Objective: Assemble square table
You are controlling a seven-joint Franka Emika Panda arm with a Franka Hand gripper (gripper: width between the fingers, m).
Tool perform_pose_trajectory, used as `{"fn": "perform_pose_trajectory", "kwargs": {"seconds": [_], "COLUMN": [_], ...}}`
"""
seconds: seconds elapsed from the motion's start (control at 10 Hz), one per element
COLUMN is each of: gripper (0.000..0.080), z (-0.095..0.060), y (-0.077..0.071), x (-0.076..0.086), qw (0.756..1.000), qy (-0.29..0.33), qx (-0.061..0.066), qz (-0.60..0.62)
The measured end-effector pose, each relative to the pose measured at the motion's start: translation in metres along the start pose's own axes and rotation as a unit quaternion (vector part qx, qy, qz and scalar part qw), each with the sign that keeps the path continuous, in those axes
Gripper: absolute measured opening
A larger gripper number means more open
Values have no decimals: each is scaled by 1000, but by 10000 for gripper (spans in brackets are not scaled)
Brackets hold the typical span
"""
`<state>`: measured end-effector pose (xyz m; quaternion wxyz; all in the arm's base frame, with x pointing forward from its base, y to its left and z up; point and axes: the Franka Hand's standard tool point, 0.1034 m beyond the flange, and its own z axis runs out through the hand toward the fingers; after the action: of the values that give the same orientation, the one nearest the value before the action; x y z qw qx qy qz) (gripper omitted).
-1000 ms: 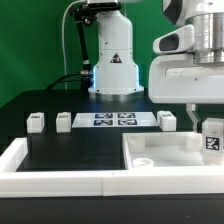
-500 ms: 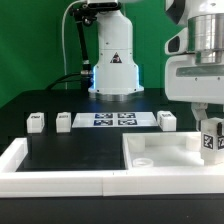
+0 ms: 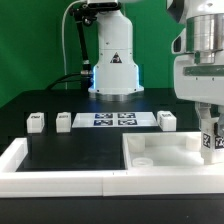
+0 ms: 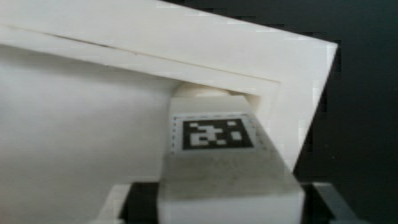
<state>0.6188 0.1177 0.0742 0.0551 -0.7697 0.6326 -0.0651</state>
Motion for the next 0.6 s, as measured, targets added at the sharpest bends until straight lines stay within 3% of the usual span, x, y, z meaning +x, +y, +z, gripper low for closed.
{"fn": "perform_pose_trajectory", "kwargs": {"seconds": [0.1, 0.2, 0.3, 0.4, 0.6], "gripper": [453, 453, 576, 634, 645], "z": [0, 0, 0, 0, 0], "y": [0, 0, 0, 0, -1], "x": [-1, -1, -1, -4, -5], "qw": [1000, 1000, 999, 999, 990], "qy": [0, 0, -1, -1, 0], "qx": [0, 0, 0, 2, 4], "qz": [-3, -13, -40, -53, -142]}}
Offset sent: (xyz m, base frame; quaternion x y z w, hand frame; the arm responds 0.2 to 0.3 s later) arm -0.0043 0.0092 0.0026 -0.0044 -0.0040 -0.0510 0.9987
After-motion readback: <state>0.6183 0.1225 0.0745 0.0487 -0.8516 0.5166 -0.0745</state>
